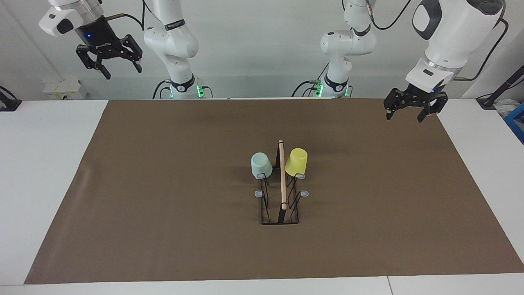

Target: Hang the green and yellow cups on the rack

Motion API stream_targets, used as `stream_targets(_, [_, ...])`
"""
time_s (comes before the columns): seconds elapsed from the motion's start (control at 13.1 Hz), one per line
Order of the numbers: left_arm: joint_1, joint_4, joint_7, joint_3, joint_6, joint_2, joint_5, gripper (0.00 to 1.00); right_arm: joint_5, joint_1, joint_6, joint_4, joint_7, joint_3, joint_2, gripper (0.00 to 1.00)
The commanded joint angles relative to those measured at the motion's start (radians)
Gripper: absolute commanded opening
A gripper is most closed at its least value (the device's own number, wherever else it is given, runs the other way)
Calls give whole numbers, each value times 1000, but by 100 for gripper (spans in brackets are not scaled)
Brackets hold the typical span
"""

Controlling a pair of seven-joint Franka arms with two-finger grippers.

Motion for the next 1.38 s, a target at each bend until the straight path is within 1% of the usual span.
stream_targets(0.0, [-7, -6, 5, 12, -10, -11, -12, 100, -44, 120, -30, 74, -7, -102, 65, 100])
stream_targets(0.08, [-7, -7, 5, 12, -10, -11, -12, 100, -46, 174, -30, 74, -7, -163, 73, 100])
stream_targets(0.15, [-7, -7, 3, 12, -10, -11, -12, 100, -46, 220, -32, 75, -7, -204, 104, 100])
stream_targets(0.23, [-7, -6, 5, 12, -10, -11, -12, 100, -47, 240, -32, 91, -7, -226, 121, 100])
stream_targets(0.46, [-7, -7, 5, 12, -10, -11, -12, 100, -49, 252, -32, 124, -7, -229, 171, 100])
stream_targets(0.54, [-7, -6, 3, 12, -10, -11, -12, 100, -71, 287, -32, 138, -5, -240, 187, 100])
stream_targets(0.61, [-7, -7, 3, 12, -10, -11, -12, 100, -85, 311, -32, 138, -2, -258, 187, 100])
stream_targets(0.77, [-7, -6, 5, 12, -10, -11, -12, 100, -81, 317, -32, 131, 28, -257, 178, 100])
stream_targets(0.92, [-7, -7, 5, 12, -10, -11, -12, 100, -73, 318, -32, 129, 138, -248, 173, 100])
stream_targets(1.15, [-7, -6, 3, 12, -10, -11, -12, 100, -90, 318, -15, 123, 156, -237, 165, 100])
stream_targets(1.3, [-7, -7, 3, 12, -10, -11, -12, 100, -90, 317, 31, 117, 154, -242, 164, 100])
